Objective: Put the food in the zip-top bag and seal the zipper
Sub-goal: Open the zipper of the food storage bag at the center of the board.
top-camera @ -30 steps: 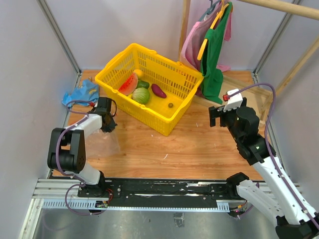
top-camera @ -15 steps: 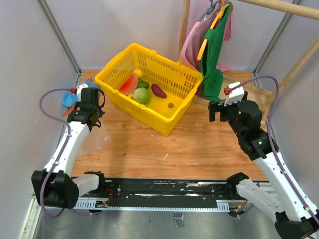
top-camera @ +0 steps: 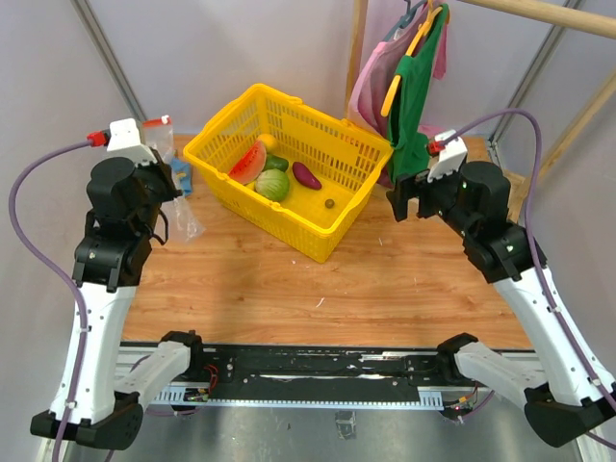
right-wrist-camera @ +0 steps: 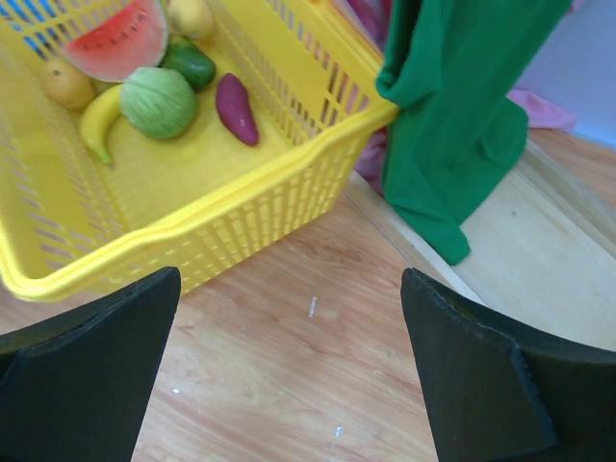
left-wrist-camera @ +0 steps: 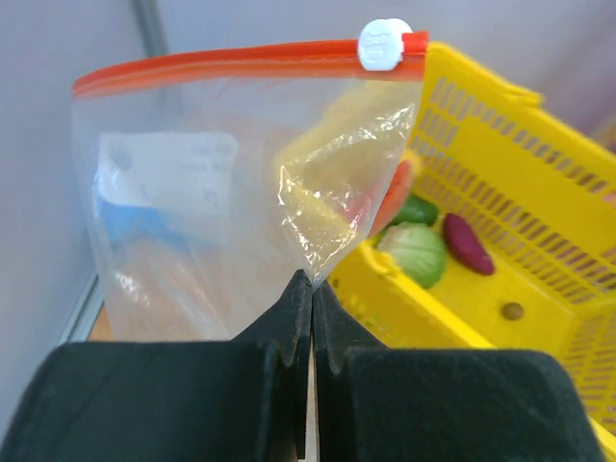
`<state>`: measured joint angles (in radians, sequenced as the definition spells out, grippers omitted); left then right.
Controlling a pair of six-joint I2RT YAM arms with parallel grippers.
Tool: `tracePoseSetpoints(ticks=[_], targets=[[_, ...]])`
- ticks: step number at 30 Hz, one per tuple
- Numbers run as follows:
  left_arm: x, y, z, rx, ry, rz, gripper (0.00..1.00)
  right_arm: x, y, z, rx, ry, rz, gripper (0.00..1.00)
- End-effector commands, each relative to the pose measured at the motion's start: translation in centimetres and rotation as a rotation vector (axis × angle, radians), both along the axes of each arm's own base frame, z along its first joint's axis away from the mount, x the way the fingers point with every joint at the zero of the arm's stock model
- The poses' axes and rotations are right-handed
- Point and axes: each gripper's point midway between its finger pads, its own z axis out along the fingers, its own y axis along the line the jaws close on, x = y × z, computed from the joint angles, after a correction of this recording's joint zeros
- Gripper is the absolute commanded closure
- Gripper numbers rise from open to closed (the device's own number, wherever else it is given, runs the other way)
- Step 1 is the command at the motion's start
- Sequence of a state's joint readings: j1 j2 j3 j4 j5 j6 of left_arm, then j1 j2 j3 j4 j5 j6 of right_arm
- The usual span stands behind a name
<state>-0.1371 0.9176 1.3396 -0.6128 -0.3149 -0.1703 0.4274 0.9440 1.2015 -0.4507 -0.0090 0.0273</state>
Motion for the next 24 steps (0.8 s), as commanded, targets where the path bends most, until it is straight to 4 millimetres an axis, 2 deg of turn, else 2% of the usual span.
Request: tracePoseSetpoints(ticks=[1,6,10,18,24], targets=[[-0.8,-4.9,4.3,0.080,-0.141,-0.290,1.00,-1.4,3.1,1.2,0.071,0.075,0.144,0.02],[-2.7,-10.3,7.4,0.085,-0.327,-0.591,1.00,-1.6,4.8,2.6,0.157,0.114,0.191,0.01],[-4.2,-13.3,8.4,0.094,-0.409,-0.765,1.00,-1.8,6.0,3.7,0.228,0.144,0.220,0.01],[-7.2,-18.2,8.0,0.137,-0.497,-1.044,1.00,-2.6,8.0,6.1,0.376,0.197,0.278,0.02],[-8.8,-21.1,7.3,0.173,-0.548,-1.164,1.00,-2.7,8.9,7.9,0.473,0.206,0.295,0.01]])
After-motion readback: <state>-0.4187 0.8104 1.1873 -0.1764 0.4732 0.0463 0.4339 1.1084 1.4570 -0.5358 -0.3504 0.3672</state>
